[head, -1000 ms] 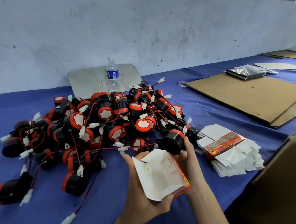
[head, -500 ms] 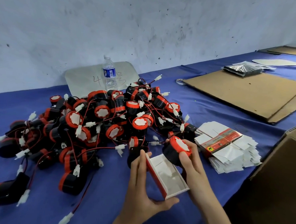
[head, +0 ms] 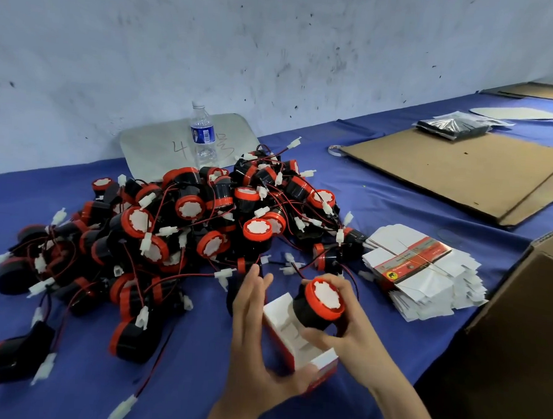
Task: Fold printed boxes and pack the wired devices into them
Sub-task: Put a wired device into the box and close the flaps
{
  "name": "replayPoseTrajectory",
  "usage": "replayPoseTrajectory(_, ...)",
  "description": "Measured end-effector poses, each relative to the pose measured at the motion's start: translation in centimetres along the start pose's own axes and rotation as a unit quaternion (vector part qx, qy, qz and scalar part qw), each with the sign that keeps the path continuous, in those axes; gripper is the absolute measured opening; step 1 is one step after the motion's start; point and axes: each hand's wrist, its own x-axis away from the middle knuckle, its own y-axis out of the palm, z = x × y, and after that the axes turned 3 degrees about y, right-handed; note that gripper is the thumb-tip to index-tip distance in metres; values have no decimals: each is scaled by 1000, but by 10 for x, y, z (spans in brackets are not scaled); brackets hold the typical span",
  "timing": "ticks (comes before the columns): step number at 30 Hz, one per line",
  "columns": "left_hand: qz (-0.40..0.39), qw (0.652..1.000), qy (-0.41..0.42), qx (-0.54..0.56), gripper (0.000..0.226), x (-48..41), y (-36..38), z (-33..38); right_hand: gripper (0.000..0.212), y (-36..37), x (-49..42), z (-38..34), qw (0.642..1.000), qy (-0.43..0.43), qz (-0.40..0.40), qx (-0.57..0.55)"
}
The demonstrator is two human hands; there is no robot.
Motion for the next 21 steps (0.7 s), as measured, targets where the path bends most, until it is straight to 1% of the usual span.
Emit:
replayPoseTrajectory(2,34,999,1,-12,96,-2,-3,-2,64,2,2,4,1000,4,-5,29)
replayPoseTrajectory(4,86,996,-6,1,89,-6,-5,-5,61,5,4,7,998,-2,33,46)
replayPoseTrajectory(7,185,982,-20,40,82,-11,-9,-8,65,12,4,14,982,-33,176,62)
replayPoseTrajectory(9,225,974,-19,18,83,-13,-13,-12,70,22,3,19,960,-43,270,56)
replayPoseTrajectory(10,228,973,-17,-10,84,-12,-14,-14,72,27,3,21,949,-44,308,58)
replayPoseTrajectory(12,197,977,-8,-85,87,-9,-12,-16,73,38,2,23,931,-39,354,75)
replayPoseTrajectory(14,124,980,1,-154,87,-3,-7,-15,75,46,1,21,923,-57,361,122)
replayPoseTrajectory(16,38,979,12,-200,83,1,-1,-14,70,50,0,18,921,-91,352,142)
replayPoseTrajectory(18,-16,978,7,-207,86,1,2,-13,67,50,1,10,930,-97,340,104)
replayPoseTrajectory(21,-29,988,-32,-148,100,-3,1,-13,67,41,1,-2,941,-126,304,81)
